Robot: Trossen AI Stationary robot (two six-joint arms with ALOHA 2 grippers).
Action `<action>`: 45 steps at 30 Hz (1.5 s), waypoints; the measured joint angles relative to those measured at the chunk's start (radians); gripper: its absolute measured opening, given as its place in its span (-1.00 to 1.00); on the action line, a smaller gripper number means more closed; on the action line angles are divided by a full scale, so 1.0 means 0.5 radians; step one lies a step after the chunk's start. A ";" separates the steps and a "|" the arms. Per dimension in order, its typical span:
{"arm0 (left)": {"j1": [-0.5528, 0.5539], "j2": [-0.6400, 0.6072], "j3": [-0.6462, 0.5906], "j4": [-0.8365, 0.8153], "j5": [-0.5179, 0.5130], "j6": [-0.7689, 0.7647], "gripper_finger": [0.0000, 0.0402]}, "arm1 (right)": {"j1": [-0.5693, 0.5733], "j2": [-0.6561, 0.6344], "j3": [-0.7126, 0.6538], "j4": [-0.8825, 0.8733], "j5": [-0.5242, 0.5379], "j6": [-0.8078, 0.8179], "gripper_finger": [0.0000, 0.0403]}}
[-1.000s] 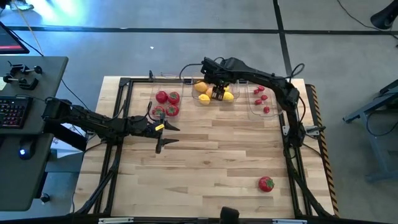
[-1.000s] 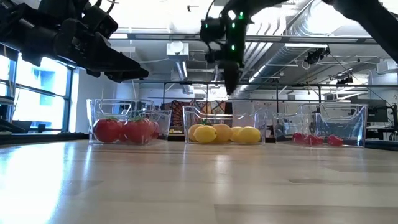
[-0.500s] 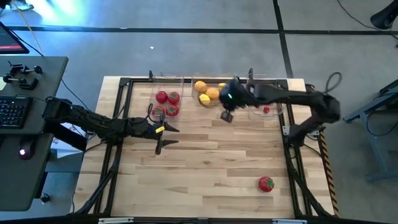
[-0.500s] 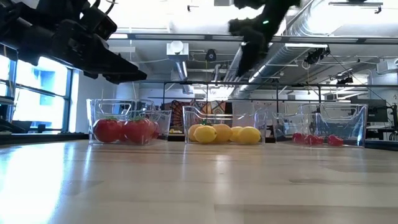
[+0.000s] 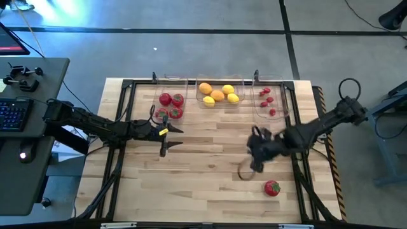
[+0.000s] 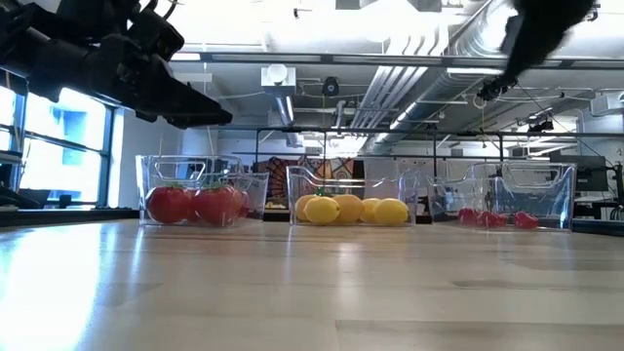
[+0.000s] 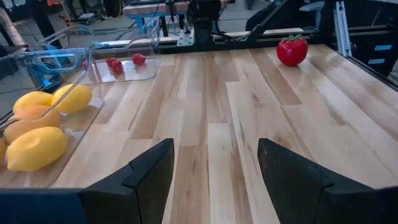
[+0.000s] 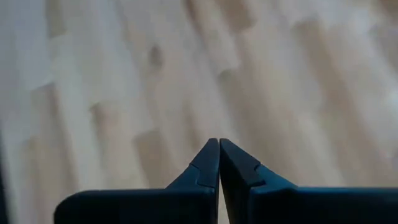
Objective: Sort produce into baskets
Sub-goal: Put the red tomato into the left transparent bin
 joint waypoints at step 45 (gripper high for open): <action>0.001 0.000 0.000 0.019 -0.001 -0.003 0.08 | 0.875 0.748 0.002 -0.119 -0.782 1.862 0.71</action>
